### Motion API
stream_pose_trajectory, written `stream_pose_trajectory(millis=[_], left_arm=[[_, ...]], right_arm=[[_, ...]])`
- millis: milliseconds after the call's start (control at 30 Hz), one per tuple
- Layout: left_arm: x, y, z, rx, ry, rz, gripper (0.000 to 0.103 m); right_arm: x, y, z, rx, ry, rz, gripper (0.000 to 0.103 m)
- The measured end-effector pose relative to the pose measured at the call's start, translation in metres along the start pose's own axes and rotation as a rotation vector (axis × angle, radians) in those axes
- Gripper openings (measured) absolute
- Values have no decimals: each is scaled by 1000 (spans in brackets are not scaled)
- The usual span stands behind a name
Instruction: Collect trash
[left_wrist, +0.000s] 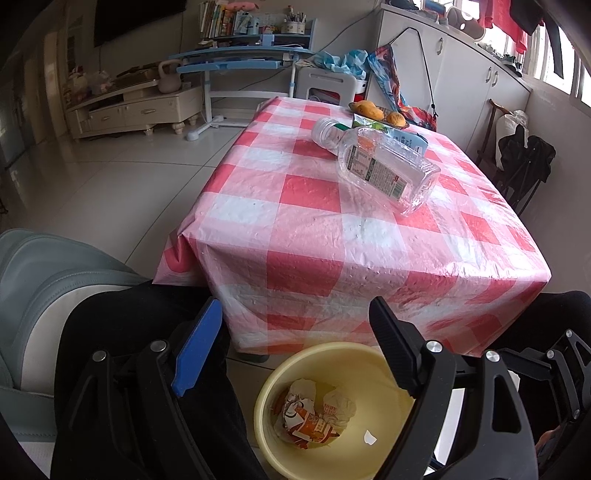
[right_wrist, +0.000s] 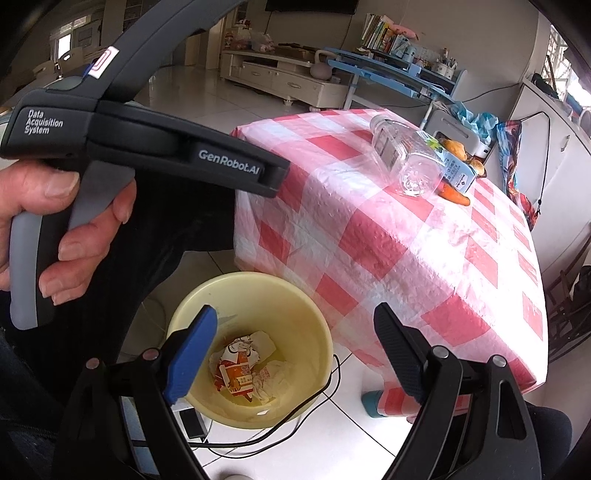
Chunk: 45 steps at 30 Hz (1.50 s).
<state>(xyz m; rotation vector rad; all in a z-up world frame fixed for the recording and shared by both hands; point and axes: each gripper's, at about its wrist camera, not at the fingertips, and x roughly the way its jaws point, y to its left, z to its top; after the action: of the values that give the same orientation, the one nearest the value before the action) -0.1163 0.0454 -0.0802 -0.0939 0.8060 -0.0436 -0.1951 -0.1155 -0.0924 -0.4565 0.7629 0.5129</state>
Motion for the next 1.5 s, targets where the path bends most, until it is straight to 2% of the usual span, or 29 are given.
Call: stream_pose_trajectory(millis=[1500], left_arm=[[1, -1, 1, 0, 1, 1, 79]], right_arm=[[-2, -1, -3, 0, 3, -6, 83]])
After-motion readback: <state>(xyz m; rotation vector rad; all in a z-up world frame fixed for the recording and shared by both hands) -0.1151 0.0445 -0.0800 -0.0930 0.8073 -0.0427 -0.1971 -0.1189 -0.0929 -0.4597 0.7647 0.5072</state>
